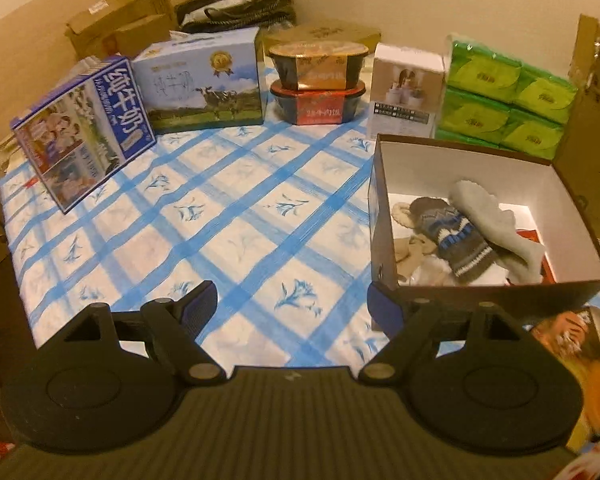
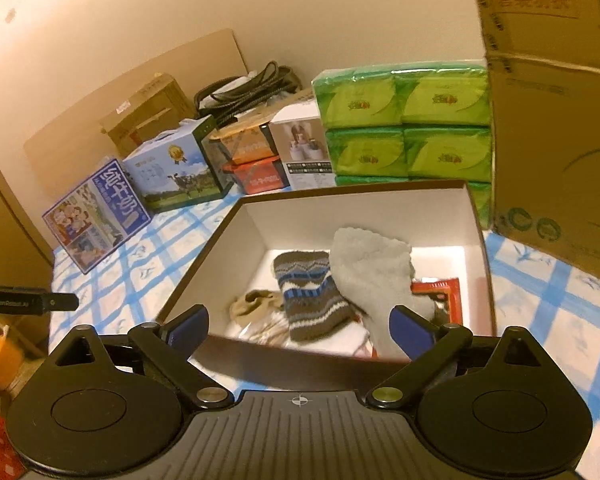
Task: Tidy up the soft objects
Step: 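Move both open tools back to the cloths and sponge on the bed, then grasp the grey towel cloth with the blue cloth under it using the left tool, then grasp the black oval sponge with the right tool while the left tool holds the cloths, then carry the cloths and black sponge over the white box with both tools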
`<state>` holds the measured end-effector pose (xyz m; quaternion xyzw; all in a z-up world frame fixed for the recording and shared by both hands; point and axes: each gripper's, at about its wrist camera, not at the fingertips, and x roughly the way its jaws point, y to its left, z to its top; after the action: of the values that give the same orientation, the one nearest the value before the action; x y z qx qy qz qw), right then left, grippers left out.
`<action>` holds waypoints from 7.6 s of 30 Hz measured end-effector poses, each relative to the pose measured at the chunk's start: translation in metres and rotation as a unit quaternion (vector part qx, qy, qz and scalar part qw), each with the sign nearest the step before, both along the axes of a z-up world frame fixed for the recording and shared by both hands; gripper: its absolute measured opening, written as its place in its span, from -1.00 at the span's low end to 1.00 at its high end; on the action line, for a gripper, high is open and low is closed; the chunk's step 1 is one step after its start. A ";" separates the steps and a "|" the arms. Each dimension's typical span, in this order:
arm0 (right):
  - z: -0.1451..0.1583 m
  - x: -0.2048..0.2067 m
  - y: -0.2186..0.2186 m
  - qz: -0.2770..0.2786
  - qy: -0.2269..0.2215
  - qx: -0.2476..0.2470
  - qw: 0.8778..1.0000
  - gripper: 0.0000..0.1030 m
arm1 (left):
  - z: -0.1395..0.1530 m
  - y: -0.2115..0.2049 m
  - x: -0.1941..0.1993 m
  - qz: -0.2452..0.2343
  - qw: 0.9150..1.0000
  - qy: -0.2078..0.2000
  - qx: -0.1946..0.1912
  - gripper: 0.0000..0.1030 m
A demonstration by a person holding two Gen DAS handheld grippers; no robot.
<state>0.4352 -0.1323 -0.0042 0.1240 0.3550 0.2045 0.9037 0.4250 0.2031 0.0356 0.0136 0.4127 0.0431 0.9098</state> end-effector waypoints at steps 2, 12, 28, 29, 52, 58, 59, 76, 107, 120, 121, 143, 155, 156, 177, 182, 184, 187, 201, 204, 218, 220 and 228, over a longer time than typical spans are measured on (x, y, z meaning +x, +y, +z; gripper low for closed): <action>0.004 -0.014 -0.005 0.002 -0.001 0.003 1.000 0.87 | 0.007 -0.001 -0.023 0.001 1.000 -0.024 0.000 0.56; 0.014 -0.081 -0.032 0.001 -0.010 0.009 1.000 0.87 | 0.025 -0.021 -0.110 -0.011 0.997 -0.068 -0.030 0.56; -0.004 -0.180 -0.065 -0.004 0.009 -0.004 1.000 0.87 | -0.003 -0.105 -0.212 -0.045 0.995 -0.067 -0.057 0.56; -0.006 -0.186 -0.067 -0.007 0.012 -0.005 1.000 0.87 | -0.005 -0.112 -0.215 -0.049 0.995 -0.066 -0.058 0.56; -0.052 -0.250 -0.099 -0.026 0.081 -0.040 0.996 0.87 | -0.061 -0.205 -0.249 -0.098 0.992 0.029 -0.069 0.56; -0.060 -0.254 -0.103 -0.028 0.093 -0.041 0.994 0.87 | -0.068 -0.210 -0.249 -0.104 0.991 0.039 -0.068 0.56; -0.061 -0.254 -0.103 -0.028 0.095 -0.041 0.994 0.87 | -0.069 -0.211 -0.249 -0.104 0.991 0.040 -0.068 0.56; -0.080 -0.246 -0.104 -0.026 0.119 -0.043 0.992 0.87 | -0.092 -0.220 -0.238 -0.126 0.989 0.059 -0.052 0.56; -0.121 -0.215 -0.123 -0.059 0.135 -0.039 0.988 0.87 | -0.176 -0.228 -0.177 -0.195 0.978 0.058 -0.055 0.57; -0.129 -0.201 -0.127 -0.062 0.120 -0.053 0.989 0.87 | -0.188 -0.236 -0.175 -0.232 0.971 0.035 -0.054 0.17; -0.130 -0.200 -0.127 -0.060 0.116 -0.058 0.990 0.87 | -0.188 -0.237 -0.176 -0.235 0.970 0.034 -0.057 -0.04; -0.147 -0.175 -0.111 -0.045 0.077 -0.108 0.990 0.74 | -0.170 -0.196 -0.188 -0.152 0.988 0.026 -0.032 0.32; -0.152 -0.167 -0.115 -0.054 0.077 -0.109 0.990 0.74 | -0.177 -0.180 -0.181 -0.149 0.988 0.019 -0.032 0.64; -0.153 -0.166 -0.115 -0.053 0.077 -0.109 0.990 0.74 | -0.180 -0.179 -0.177 -0.154 0.987 0.023 -0.038 0.64; -0.160 -0.161 -0.099 -0.040 0.066 -0.171 0.982 0.26 | -0.180 -0.224 -0.165 -0.173 0.982 0.040 -0.067 -0.53; -0.159 -0.164 -0.100 -0.033 0.069 -0.171 0.982 0.18 | -0.175 -0.225 -0.167 -0.163 0.983 0.043 -0.072 -0.55; -0.157 -0.165 -0.100 -0.029 0.071 -0.170 0.982 0.18 | -0.173 -0.224 -0.168 -0.160 0.983 0.044 -0.076 -0.55; -0.152 -0.170 -0.102 -0.028 0.068 -0.163 0.984 0.17 | -0.166 -0.224 -0.173 -0.157 0.984 0.040 -0.078 -0.56; -0.098 -0.202 -0.109 -0.020 0.035 -0.113 0.993 0.17 | -0.113 -0.232 -0.209 -0.162 0.985 -0.005 -0.066 -0.57; -0.087 -0.210 -0.111 -0.018 0.029 -0.103 0.994 0.17 | -0.099 -0.232 -0.217 -0.161 0.985 -0.017 -0.061 -0.57; -0.039 -0.213 -0.115 -0.009 0.002 -0.071 0.997 0.17 | -0.031 -0.237 -0.211 -0.160 0.983 -0.081 -0.035 -0.56; -0.031 -0.206 -0.116 -0.010 0.000 -0.063 0.998 0.17 | -0.022 -0.237 -0.204 -0.158 0.983 -0.089 -0.035 -0.56; -0.003 -0.167 -0.120 -0.008 -0.010 -0.037 0.999 0.17 | 0.018 -0.241 -0.151 -0.146 0.982 -0.120 -0.017 -0.56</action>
<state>0.2677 -0.2526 -0.0074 0.0913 0.3524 0.1855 0.9127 0.2741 -0.0380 0.0537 0.0527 0.2944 -0.0958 0.9494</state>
